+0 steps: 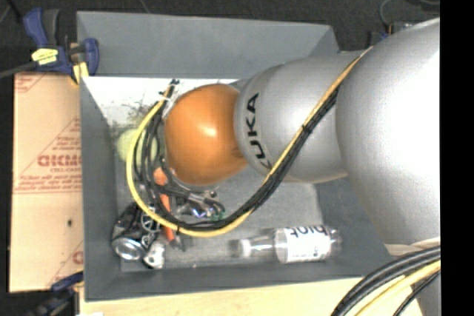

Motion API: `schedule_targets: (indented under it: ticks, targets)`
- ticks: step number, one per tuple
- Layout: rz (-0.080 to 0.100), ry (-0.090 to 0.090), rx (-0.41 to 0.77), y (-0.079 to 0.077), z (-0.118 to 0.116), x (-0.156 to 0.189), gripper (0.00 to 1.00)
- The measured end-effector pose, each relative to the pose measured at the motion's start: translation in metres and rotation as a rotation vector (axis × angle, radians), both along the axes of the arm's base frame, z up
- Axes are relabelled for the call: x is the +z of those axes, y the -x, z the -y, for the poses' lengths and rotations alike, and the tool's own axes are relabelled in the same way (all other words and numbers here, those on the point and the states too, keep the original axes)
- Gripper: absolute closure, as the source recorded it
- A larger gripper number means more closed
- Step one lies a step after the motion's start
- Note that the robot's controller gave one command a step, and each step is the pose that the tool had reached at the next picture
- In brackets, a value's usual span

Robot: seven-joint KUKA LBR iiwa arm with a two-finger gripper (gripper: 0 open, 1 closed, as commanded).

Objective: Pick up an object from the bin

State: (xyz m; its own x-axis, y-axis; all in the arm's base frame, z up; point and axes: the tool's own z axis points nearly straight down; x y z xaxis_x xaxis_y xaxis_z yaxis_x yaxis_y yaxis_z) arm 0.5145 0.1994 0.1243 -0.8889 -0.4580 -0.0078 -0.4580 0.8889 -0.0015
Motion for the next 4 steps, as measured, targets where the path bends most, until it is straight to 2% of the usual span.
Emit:
schedule_targets:
  ticks: [1,2,3,4]
  targets:
    - [0.000,0.001,0.257,0.008,-0.011,-0.055,0.00]
    - [0.000,0.004,0.430,0.014,-0.012,-0.054,0.00]
    - [0.006,-0.001,0.388,-0.097,0.023,-0.052,1.00]
    - [0.006,-0.001,0.388,-0.097,0.023,-0.052,1.00]
